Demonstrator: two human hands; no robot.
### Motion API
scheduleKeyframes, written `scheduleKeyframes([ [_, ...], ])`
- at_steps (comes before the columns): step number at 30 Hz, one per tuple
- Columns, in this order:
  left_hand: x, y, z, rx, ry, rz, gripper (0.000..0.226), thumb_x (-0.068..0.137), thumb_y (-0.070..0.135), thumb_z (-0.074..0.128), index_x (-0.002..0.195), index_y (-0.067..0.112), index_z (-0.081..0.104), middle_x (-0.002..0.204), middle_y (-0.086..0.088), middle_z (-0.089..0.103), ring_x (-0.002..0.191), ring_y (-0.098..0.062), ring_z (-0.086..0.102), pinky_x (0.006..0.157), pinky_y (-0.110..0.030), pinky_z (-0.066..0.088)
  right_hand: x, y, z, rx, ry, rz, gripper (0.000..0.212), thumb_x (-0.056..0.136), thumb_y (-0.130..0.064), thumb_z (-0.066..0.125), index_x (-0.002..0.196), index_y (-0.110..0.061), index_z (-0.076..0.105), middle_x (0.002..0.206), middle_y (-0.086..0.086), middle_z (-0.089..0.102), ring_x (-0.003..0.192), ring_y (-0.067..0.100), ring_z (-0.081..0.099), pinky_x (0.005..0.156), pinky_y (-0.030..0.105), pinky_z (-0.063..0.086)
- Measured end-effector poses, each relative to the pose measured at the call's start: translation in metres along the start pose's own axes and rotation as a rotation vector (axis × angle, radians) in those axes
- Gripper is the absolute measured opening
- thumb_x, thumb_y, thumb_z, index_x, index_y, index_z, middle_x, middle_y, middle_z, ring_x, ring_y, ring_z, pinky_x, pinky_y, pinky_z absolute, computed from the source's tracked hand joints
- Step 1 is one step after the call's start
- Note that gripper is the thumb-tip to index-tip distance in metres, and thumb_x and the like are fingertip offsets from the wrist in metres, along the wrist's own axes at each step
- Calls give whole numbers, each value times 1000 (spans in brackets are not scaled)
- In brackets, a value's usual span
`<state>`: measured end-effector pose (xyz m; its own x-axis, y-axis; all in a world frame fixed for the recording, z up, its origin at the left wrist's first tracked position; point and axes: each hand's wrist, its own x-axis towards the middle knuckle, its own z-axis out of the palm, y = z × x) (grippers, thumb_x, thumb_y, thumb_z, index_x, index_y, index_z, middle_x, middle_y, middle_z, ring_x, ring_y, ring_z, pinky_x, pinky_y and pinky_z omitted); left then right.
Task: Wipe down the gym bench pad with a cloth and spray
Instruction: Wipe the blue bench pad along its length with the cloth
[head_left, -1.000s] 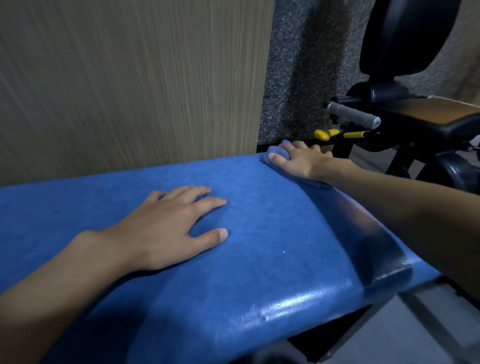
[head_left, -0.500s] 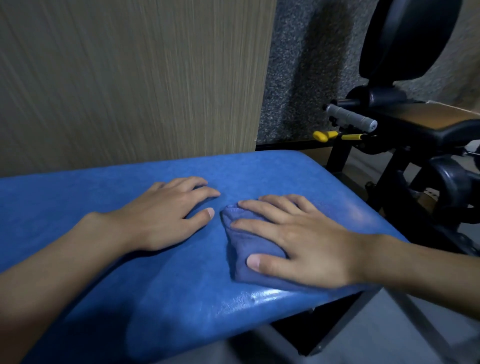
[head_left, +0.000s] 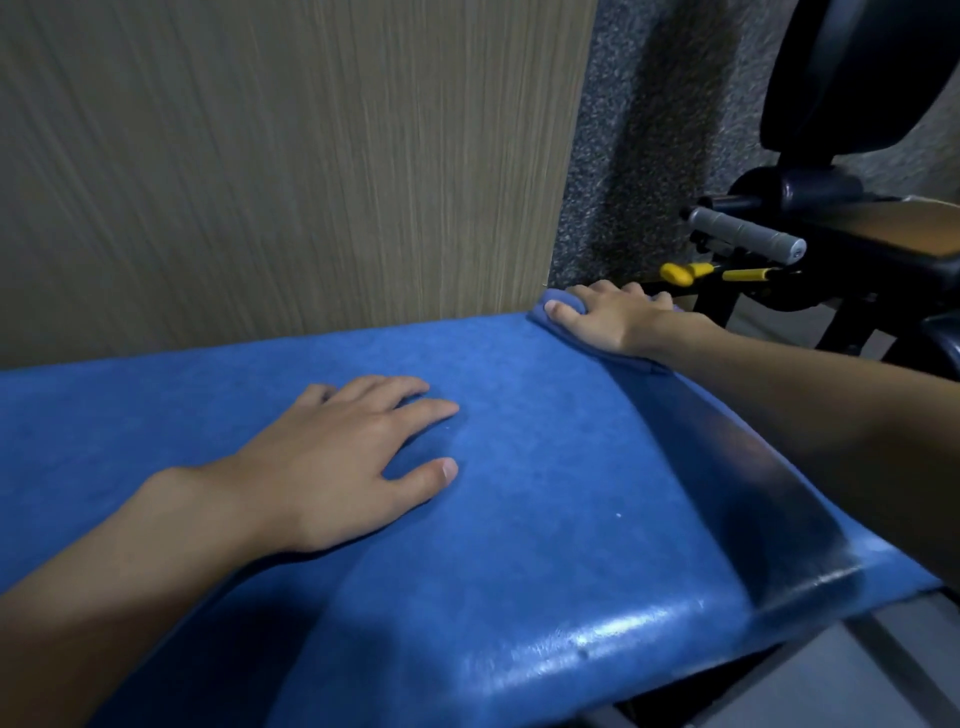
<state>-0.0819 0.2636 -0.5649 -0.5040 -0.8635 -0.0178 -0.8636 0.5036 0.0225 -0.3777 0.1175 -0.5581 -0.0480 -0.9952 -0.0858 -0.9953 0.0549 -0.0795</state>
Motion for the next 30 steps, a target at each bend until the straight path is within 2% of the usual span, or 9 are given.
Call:
scheduleKeyframes([
  [5,3,-4,-2,-53,18,17,84,72,77,6,147,46,27,153,24,26,142,1,19,111,-32,20,-51,-20,14,-57,47,-176,71,89,-76,16,152,-42,17,163,-8,12,149,28,11,115,58,9],
  [10,9,-15,0,-131,62,4,61,85,54,23,142,36,37,145,21,41,133,-3,37,110,-36,30,-158,-47,28,-115,43,-518,83,74,-80,0,148,-47,13,164,-11,4,150,21,4,119,52,4],
  [14,3,-20,5,-217,72,-18,69,81,56,20,143,31,40,148,16,42,133,-11,43,112,-34,30,-215,-52,29,-140,14,-691,75,82,-76,9,150,-44,7,164,-10,-3,150,19,-6,120,50,-4],
  [18,-4,-10,2,-316,147,-30,75,78,64,22,139,29,47,143,14,46,132,-9,44,113,-36,32,-221,-48,19,-70,-17,-701,81,79,-81,9,152,-46,11,164,-14,1,150,13,-9,118,52,-11],
  [20,-7,8,-9,-309,220,21,66,83,64,26,136,32,50,139,17,48,129,-5,45,111,-40,34,-210,-35,8,48,44,-610,82,78,-80,1,150,-46,21,162,-17,12,150,8,-2,119,52,-9],
  [22,-13,40,-22,-292,298,176,53,89,58,33,132,34,53,136,17,51,125,-4,47,110,-39,36,-199,-11,1,189,127,-458,77,85,-73,0,148,-42,32,159,-18,25,149,5,9,120,50,-4],
  [25,-17,93,-21,-137,232,395,54,92,60,35,141,38,46,151,9,41,138,-7,33,115,-34,24,-185,23,5,217,97,-303,71,88,-61,5,146,-37,38,156,-16,32,148,6,15,120,48,2],
  [28,-11,116,2,25,-16,369,70,87,77,26,150,54,10,166,7,1,152,-14,-6,122,-48,-2,-180,35,16,165,29,-299,72,88,-61,4,146,-38,38,158,-16,27,148,6,13,120,46,4],
  [30,-3,113,7,41,-47,346,72,82,81,19,148,59,-2,166,10,-11,151,-16,-16,121,-51,-7,-177,35,17,151,55,-325,77,85,-65,-2,145,-40,39,157,-16,28,146,7,16,119,47,6],
])
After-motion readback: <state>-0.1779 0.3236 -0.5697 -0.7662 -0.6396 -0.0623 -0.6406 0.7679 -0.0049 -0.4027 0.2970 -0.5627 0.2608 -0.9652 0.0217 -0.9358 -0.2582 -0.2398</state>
